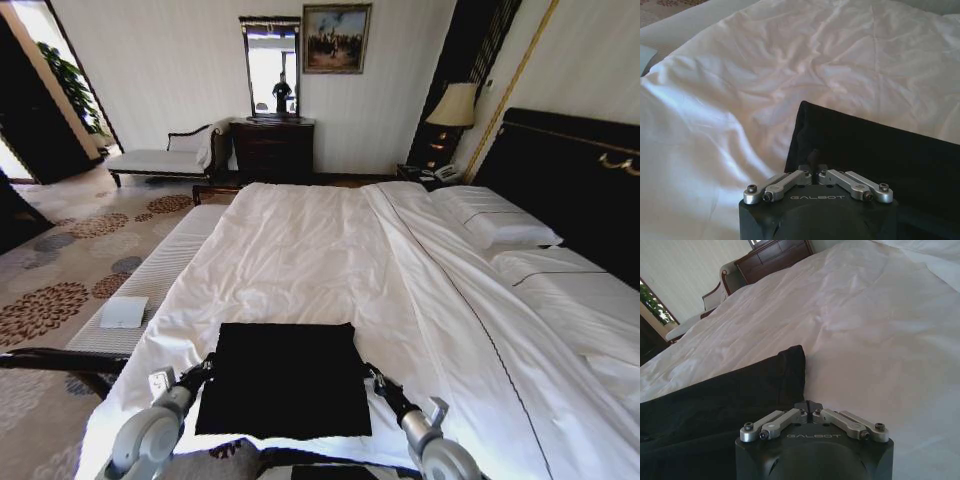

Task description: Fold the clothes on the bed.

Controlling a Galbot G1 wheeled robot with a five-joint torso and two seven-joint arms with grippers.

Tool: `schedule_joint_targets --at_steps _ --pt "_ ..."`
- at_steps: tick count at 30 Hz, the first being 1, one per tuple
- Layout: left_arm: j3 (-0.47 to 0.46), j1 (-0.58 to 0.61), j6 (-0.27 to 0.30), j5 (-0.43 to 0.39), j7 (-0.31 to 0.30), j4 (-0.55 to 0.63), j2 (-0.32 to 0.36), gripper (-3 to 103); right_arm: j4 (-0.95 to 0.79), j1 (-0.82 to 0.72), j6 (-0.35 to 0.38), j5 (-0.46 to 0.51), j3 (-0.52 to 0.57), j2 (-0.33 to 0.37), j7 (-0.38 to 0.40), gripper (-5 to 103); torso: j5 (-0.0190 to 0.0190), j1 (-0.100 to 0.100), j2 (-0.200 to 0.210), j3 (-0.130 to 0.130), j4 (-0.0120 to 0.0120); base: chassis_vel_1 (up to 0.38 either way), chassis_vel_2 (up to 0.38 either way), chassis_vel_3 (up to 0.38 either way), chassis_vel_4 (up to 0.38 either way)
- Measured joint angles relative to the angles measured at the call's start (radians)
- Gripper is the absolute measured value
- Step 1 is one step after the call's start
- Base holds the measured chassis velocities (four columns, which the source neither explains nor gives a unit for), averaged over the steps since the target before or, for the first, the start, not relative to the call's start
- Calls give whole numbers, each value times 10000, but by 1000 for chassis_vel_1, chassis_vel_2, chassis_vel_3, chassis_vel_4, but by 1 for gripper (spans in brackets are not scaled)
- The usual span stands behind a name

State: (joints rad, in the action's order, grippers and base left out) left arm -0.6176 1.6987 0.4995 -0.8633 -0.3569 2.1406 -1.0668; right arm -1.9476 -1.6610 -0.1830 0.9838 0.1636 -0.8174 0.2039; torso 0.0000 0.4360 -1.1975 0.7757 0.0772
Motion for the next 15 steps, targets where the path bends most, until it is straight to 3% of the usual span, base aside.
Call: schedule_joint_targets --at_steps 8,15 --pt "354 241 71 817 115 -633 -23 1 318 -160 -122 -264 22 -102 -120 0 -1 1 0 1 -1 0 0 0 0" --pt "331 383 101 869 -38 -617 -102 1 344 -115 -124 -365 -82 -179 -121 0 -2 0 1 1 0 0 0 0 0"
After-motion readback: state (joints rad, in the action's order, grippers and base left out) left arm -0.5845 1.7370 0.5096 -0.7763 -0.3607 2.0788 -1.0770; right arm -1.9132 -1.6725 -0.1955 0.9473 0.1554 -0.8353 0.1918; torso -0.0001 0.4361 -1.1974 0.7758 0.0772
